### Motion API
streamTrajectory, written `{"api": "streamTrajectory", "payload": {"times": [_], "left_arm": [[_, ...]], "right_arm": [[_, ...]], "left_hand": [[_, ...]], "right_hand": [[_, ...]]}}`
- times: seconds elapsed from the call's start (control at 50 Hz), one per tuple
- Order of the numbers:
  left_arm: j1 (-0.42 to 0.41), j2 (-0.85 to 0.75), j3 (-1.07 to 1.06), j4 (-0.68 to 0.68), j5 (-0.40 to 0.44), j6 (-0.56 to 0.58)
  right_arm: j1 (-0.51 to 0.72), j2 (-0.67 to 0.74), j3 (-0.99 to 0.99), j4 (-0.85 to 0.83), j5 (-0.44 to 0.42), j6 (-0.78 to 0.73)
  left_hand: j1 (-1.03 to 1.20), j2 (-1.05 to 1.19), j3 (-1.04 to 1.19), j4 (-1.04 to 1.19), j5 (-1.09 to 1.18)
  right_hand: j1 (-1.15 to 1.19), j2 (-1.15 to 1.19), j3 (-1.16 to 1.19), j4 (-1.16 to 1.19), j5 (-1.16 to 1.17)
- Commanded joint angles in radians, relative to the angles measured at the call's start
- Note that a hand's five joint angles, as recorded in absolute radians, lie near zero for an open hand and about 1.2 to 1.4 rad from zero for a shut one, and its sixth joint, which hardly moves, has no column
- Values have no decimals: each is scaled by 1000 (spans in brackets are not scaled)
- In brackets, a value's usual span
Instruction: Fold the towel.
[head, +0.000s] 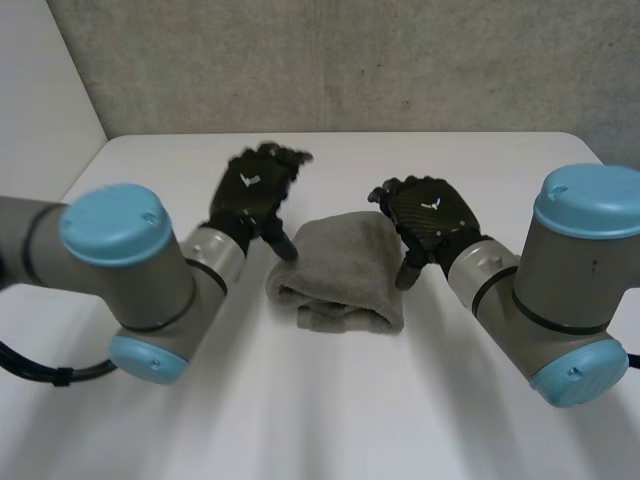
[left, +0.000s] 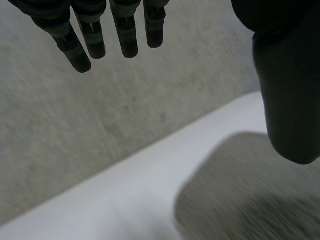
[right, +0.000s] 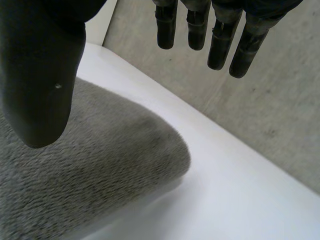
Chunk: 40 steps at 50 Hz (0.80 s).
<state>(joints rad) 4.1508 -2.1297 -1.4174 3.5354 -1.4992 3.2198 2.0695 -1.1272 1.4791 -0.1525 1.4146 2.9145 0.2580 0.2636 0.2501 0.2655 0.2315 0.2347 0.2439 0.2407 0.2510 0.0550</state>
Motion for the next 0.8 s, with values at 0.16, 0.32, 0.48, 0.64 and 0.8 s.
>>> {"api": "streamTrajectory", "payload": {"times": [0.16,0.32,0.48,0.64,0.8], "left_arm": [[-52,-153,-9,-64,2,5],[-60,6,6,-128,-4,-3],[-8,259,52,-188,-123,-61],[61,384,188,-526,-205,-55],[54,347,268,-713,-207,-60]], "right_arm": [[4,230,-83,47,1,6],[-9,61,-80,90,12,28],[-66,-197,-82,97,73,187],[-147,-339,-135,208,205,213],[-161,-345,-155,264,202,207]], "left_hand": [[-27,-32,-19,-34,-175],[8,3,16,1,-140],[222,217,230,215,74],[218,212,226,210,70],[-83,-88,-75,-90,-231]], "right_hand": [[-60,-69,-66,-77,-55],[-60,-69,-66,-77,-55],[-60,-69,-66,-77,-55],[-60,-69,-66,-77,-55],[-60,-69,-66,-77,-55]]}}
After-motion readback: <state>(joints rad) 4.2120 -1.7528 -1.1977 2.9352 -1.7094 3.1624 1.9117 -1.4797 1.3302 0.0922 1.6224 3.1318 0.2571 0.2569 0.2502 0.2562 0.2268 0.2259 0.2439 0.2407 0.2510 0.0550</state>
